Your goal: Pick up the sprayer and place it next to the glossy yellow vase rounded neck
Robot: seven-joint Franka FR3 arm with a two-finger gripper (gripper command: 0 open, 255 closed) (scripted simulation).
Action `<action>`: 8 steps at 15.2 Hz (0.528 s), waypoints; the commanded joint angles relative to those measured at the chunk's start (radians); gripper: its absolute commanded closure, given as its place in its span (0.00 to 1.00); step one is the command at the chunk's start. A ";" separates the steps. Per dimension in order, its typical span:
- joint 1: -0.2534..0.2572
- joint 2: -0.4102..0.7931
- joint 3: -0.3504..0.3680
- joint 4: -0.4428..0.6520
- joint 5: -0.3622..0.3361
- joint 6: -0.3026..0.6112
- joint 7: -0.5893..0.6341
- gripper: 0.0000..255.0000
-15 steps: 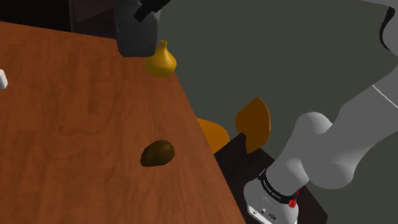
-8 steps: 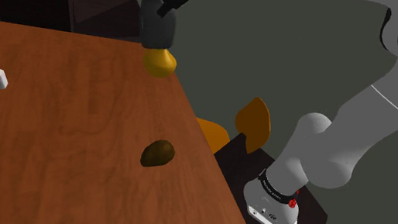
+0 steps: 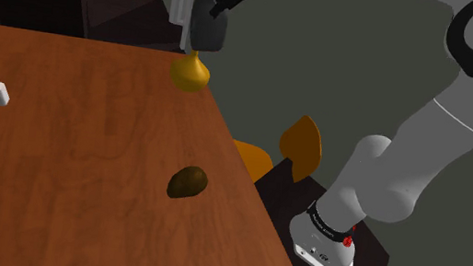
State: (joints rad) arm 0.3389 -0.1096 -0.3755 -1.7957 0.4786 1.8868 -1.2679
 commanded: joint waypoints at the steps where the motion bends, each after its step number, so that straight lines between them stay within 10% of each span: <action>1: -0.022 0.039 -0.035 0.049 0.019 -0.040 -0.050 1.00; 8: -0.124 0.202 -0.138 0.245 0.107 -0.190 -0.208 1.00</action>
State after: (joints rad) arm 0.2329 0.0746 -0.4992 -1.5755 0.5742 1.7220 -1.4512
